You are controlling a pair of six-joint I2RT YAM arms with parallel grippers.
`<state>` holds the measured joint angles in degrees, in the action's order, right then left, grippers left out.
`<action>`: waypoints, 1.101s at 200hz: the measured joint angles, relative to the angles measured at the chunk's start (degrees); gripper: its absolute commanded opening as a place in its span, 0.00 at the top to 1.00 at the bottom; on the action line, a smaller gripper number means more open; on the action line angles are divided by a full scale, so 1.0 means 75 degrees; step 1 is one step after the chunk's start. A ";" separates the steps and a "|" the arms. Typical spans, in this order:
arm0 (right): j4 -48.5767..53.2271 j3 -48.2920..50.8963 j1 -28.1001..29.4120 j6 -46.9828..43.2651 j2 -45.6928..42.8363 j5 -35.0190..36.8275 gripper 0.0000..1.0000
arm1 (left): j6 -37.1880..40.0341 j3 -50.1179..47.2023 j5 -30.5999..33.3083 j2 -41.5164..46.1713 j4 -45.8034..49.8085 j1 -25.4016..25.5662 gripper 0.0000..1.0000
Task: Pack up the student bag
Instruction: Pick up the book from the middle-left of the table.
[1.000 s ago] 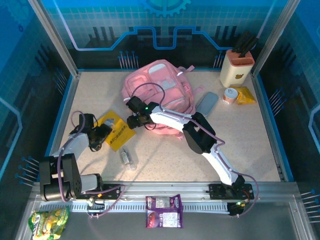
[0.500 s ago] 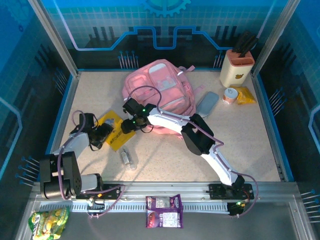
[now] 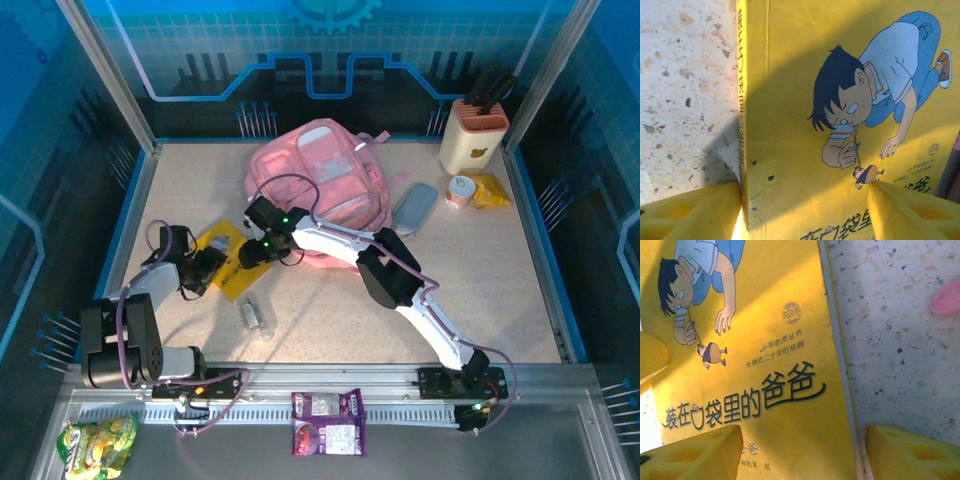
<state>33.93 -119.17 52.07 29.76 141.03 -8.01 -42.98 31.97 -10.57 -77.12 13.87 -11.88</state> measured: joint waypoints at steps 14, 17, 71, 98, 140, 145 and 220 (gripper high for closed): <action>0.0020 -0.0047 0.0003 0.0006 0.0000 -0.0163 0.33 | -0.0020 0.0000 0.0006 -0.0026 0.0000 -0.0009 0.33; 0.0035 -0.0058 0.0006 0.0006 0.0000 -0.0189 0.33 | -0.0023 0.0000 0.0006 -0.0026 0.0000 -0.0012 0.33; 0.0076 -0.0085 -0.0096 0.0125 0.0000 -0.0953 0.35 | -0.0029 -0.0035 0.0003 -0.0023 -0.0038 -0.0023 0.33; 0.0067 -0.0085 -0.0207 0.0233 -0.0003 -0.1285 0.35 | -0.0029 -0.0035 0.0003 -0.0020 -0.0038 -0.0023 0.34; -0.0020 0.0035 -0.0239 0.0291 -0.0385 -0.1445 0.37 | -0.0026 -0.0035 0.0006 -0.0006 -0.0035 -0.0023 0.35; -0.0020 0.0035 -0.0239 0.0291 -0.0452 -0.1457 0.38 | -0.0026 -0.0035 0.0006 -0.0006 -0.0035 -0.0023 0.35; -0.0178 0.0198 -0.0251 0.0224 -0.0775 -0.1600 0.48 | -0.0026 -0.0050 0.0006 0.0035 -0.0035 -0.0023 0.36</action>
<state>32.60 -117.69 50.19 31.44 135.22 -20.01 -43.18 31.59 -10.52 -76.86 13.61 -12.05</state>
